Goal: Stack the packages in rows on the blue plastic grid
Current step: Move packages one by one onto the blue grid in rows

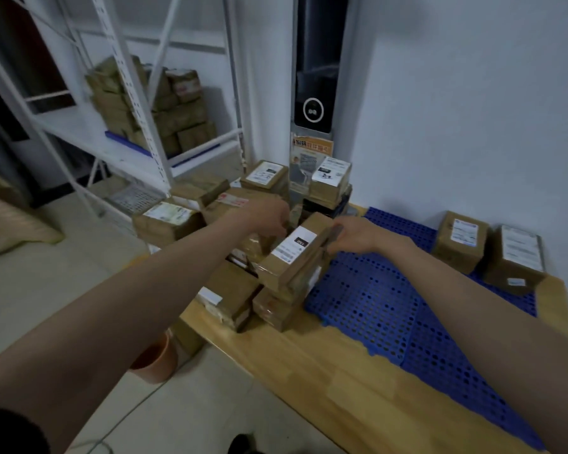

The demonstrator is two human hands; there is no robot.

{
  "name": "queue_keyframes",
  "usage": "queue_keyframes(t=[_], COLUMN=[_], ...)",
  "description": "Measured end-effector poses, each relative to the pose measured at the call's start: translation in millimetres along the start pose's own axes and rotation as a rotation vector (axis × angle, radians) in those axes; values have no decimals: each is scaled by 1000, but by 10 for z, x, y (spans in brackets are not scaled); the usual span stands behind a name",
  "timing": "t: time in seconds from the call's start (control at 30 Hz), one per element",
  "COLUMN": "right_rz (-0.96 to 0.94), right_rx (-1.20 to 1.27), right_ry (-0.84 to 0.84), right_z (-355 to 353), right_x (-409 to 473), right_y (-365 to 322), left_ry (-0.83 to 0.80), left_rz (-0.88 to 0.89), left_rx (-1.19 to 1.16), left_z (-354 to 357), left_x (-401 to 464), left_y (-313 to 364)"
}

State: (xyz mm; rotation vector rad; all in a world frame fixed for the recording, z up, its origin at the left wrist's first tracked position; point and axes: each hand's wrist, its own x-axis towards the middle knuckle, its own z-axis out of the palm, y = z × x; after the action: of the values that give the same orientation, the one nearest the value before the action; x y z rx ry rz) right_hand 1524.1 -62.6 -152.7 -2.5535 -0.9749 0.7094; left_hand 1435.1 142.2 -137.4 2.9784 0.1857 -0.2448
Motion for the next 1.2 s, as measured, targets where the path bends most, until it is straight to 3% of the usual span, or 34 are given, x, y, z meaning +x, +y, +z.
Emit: queue_keyframes(t=[0.27,0.6,0.97,1.2], right_rz=[-31,88,304,388], right_rx=[-57,109,365,322], right_ry=[22,93,176,198], right_z=[56,418,861,904], right_x=[584,1323,1767,1878], right_y=[-675,-1072,-1191,-1224], left_ry=[9,-142,-191,-221], left_rz=[-204,-205,-184,-179], left_rx=[-82,-12,-99,-129], left_z=[-101,12,375,411], left_x=[0,534,1043,1165], left_y=[-1099,-2101,-2464,-2542])
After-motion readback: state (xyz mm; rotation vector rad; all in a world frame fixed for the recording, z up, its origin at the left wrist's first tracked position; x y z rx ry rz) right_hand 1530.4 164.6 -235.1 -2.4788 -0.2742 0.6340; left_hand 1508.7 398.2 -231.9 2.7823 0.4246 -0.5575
